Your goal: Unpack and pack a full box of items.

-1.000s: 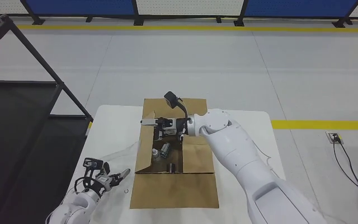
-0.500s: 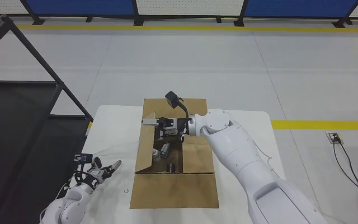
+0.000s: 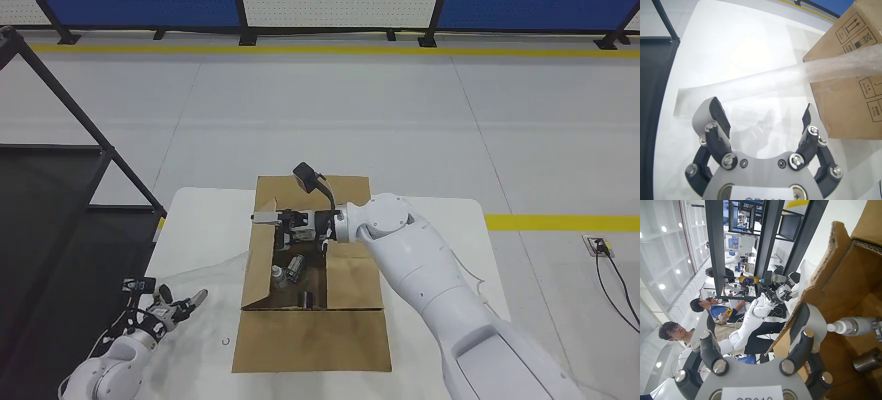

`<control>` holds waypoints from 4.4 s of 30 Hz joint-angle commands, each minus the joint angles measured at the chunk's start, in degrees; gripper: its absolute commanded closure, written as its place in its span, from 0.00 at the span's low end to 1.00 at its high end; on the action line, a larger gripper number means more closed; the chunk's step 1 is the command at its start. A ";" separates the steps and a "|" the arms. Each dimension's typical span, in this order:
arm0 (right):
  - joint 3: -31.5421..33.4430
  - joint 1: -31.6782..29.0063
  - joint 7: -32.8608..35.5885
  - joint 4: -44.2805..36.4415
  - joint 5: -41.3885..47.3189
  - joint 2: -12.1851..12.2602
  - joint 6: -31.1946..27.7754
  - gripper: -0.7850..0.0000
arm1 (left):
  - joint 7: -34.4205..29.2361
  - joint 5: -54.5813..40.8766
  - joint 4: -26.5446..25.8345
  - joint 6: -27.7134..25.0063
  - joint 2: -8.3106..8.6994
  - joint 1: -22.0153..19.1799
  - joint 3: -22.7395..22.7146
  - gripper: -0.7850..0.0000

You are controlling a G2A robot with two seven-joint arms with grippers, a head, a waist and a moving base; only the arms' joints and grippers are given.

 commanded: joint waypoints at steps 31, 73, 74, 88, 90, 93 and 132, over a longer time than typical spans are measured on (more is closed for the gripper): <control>-3.55 2.57 -6.71 -1.31 -4.65 -4.50 4.14 0.00 | 8.87 -8.44 -23.88 -9.35 1.07 23.50 -13.99 0.00; -5.87 1.31 -9.87 -7.01 -10.17 -6.43 11.36 0.00 | 9.11 -10.02 -26.37 -8.07 0.88 23.83 -14.14 0.00; -5.96 1.44 -9.99 -6.71 -10.23 -6.60 11.56 0.00 | 9.36 -10.59 -26.63 -8.68 0.87 23.99 -14.19 0.00; -7.73 3.10 -15.89 -3.82 -12.83 -9.29 14.14 0.00 | 10.53 -15.52 -31.95 -17.67 0.71 28.12 -14.15 0.00; -7.82 3.20 -17.08 -3.47 -13.02 -9.65 13.81 0.00 | 10.50 -14.69 -33.15 -16.94 0.62 28.23 -13.46 0.00; -7.65 3.22 -18.33 -2.89 -12.66 -10.14 12.72 0.00 | 11.10 -12.35 -35.23 -13.74 0.35 27.78 -11.56 0.00; -4.64 5.07 -17.62 0.02 -13.73 -10.69 1.85 0.00 | 17.44 -1.80 -30.35 18.05 -2.68 17.46 -1.31 0.00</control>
